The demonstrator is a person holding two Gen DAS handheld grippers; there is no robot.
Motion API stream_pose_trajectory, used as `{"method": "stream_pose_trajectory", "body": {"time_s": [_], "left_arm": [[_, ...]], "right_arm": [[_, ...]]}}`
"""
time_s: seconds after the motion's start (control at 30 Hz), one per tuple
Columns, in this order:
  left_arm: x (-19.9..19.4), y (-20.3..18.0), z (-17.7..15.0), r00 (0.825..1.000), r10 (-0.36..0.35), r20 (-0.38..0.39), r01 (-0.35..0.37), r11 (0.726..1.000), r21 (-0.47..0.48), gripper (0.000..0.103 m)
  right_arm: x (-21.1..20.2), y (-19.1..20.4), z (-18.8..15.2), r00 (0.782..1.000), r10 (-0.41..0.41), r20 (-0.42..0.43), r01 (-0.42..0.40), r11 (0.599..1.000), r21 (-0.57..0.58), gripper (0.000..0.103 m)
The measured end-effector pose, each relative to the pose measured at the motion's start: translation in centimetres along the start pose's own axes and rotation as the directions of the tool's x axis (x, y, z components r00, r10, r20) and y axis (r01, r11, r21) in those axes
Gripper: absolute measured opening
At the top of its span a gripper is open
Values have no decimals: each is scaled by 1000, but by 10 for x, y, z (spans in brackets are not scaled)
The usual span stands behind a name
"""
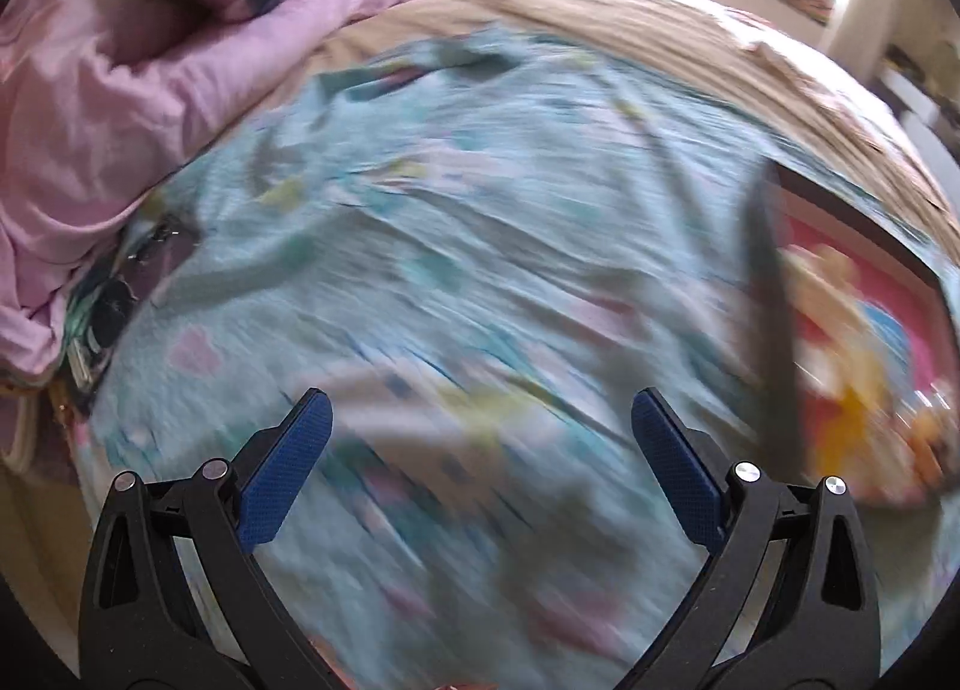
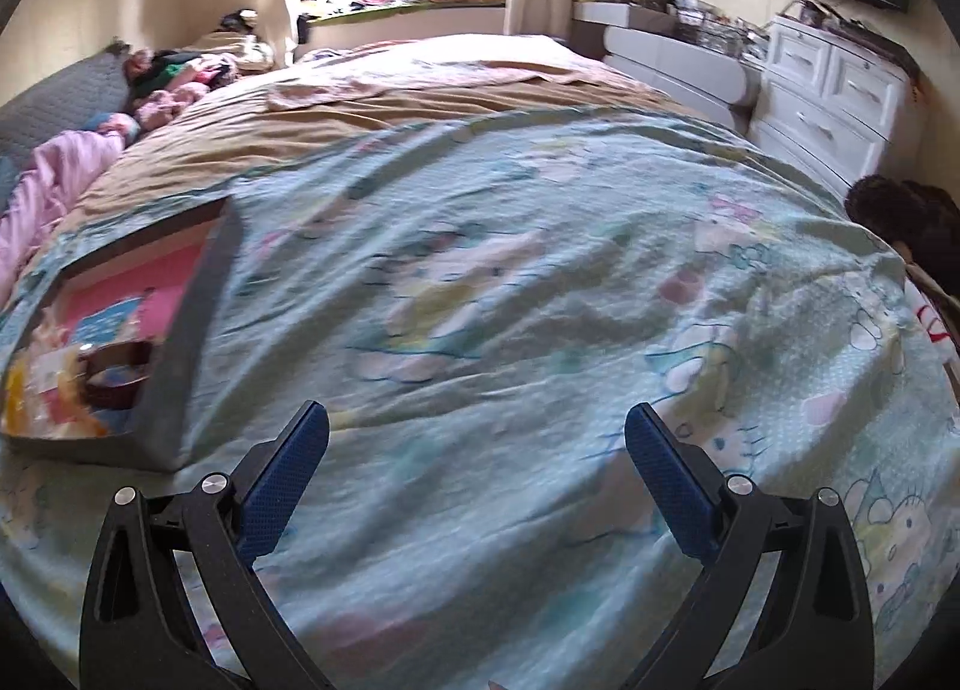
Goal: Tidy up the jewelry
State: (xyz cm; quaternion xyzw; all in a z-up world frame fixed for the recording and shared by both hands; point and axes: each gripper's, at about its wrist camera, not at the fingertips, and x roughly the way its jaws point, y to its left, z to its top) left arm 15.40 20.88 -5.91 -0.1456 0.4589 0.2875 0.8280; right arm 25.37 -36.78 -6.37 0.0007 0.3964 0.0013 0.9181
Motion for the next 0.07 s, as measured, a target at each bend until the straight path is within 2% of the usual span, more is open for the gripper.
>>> {"method": "stream_pose_trajectory", "body": {"time_s": [0.07], "left_arm": [[22,19,17,997,74,15,-73,997,-15,94]], "right_arm": [[22,-26,7,998,-48,-32,50,997,56,98]]}}
